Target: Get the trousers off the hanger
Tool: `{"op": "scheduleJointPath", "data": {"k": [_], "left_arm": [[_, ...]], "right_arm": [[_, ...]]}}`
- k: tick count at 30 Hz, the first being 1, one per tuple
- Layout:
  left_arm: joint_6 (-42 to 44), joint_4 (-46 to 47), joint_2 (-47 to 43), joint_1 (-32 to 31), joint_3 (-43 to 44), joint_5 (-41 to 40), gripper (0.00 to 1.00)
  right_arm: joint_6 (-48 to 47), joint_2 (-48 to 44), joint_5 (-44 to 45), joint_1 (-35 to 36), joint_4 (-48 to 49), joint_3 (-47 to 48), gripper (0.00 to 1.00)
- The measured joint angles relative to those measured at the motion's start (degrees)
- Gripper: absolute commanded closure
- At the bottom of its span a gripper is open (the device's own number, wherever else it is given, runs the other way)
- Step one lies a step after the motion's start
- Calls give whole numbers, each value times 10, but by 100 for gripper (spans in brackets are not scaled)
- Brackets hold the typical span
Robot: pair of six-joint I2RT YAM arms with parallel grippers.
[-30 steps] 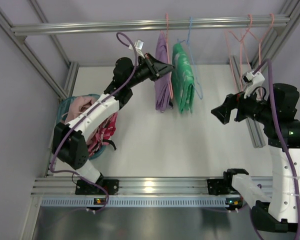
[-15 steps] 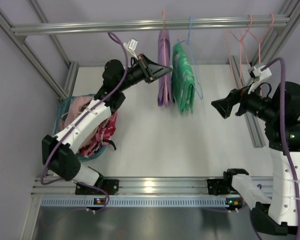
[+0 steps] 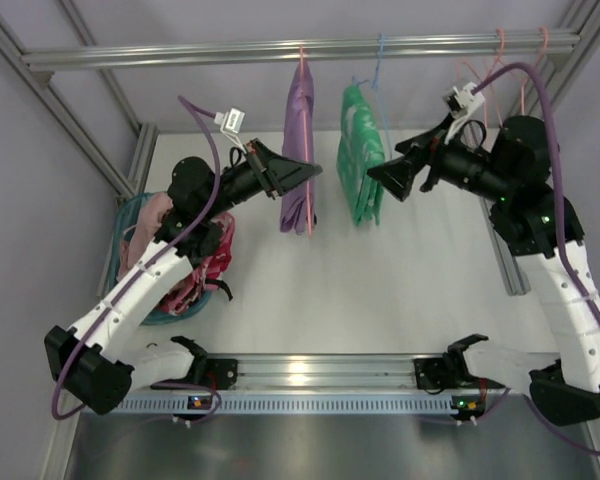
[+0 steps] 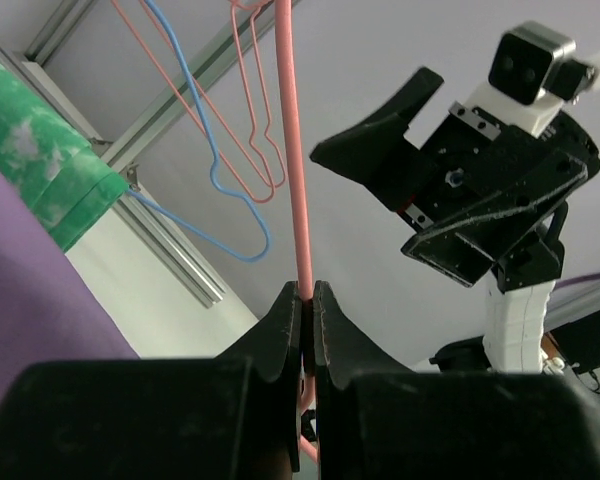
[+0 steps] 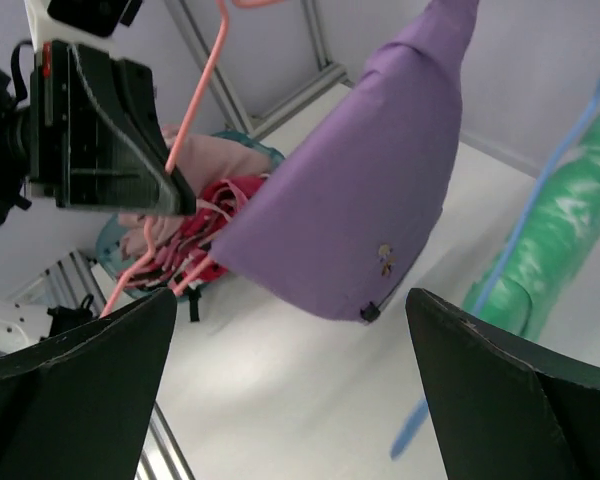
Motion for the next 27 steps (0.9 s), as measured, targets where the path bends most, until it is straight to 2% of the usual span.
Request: {"op": "scheduleJointPath", "data": {"k": [12, 19, 23, 27], "left_arm": [[35, -20, -44, 1, -35, 3, 100], [35, -26, -44, 1, -35, 9, 100], [35, -25, -44, 1, -35, 11, 100], [35, -25, -44, 1, -35, 14, 100]], "right_arm": [[70, 166, 61, 138, 95, 137, 5], [90, 216, 71, 195, 111, 147, 11], [105, 242, 78, 208, 112, 154, 28], [127, 262, 81, 211, 120, 162, 40]]}}
